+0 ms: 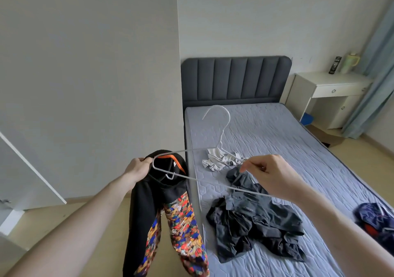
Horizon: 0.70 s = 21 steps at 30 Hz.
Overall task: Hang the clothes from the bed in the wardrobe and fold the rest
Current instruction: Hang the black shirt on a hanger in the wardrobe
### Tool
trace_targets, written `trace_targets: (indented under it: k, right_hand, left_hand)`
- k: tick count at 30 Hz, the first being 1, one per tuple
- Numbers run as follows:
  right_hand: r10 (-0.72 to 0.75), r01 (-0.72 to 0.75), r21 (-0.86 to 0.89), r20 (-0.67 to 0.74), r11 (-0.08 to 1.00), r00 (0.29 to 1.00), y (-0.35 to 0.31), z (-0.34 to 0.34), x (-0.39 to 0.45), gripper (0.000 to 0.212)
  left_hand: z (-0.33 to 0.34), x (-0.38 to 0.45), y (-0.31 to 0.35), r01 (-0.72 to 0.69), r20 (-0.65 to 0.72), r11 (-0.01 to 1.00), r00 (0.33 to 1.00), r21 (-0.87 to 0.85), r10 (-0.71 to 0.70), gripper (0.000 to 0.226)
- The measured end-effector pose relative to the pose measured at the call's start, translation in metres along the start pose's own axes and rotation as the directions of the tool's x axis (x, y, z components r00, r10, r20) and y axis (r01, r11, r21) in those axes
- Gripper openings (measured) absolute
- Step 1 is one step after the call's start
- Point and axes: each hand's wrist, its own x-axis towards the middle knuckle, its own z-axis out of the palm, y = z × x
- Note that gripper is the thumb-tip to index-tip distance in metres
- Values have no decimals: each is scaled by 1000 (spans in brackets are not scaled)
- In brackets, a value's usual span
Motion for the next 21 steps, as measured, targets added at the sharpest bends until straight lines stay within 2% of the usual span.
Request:
trace_targets:
  k: [7,13,21]
  right_hand:
    - [25,-25,-32,24,999,999,0,10,9,25]
    - [1,0,-2,78,1000,997,-13,23,19,30]
    - [78,-93,71,185,993,980,-13,-6,21,37]
  left_hand:
    - [-11,-9,24,-165,46,986,985,15,164,36]
    - [-4,-30,59,-367,77,928,929,58,362,37]
    - [-19,-53,101,-499,-135,865,862,-48,489,29]
